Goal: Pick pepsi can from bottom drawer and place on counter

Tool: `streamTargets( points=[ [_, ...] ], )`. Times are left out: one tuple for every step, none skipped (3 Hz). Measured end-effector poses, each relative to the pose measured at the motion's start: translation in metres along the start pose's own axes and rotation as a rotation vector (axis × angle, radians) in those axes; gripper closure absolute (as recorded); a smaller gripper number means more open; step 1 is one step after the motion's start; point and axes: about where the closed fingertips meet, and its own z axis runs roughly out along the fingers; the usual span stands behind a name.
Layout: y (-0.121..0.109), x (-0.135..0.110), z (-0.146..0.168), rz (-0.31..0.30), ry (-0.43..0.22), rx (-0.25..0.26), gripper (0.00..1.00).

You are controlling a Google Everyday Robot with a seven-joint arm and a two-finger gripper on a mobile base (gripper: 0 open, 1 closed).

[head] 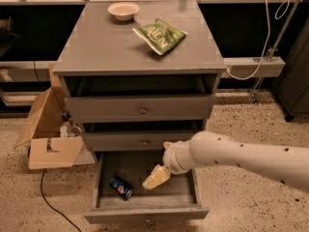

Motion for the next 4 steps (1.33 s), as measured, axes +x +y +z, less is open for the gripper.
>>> streamTargets(
  points=[
    [-0.032, 0.011, 0.04, -0.064, -0.082, -0.012, 0.0],
    [-0.042, 0.047, 0.105, -0.072, -0.085, -0.061, 0.0],
    [-0.037, 0.072, 0.165, -0.074, -0.028, -0.108, 0.0],
    [-0.03, 0.082, 0.21, -0.047, -0.007, -0.125, 0.0]
  ],
)
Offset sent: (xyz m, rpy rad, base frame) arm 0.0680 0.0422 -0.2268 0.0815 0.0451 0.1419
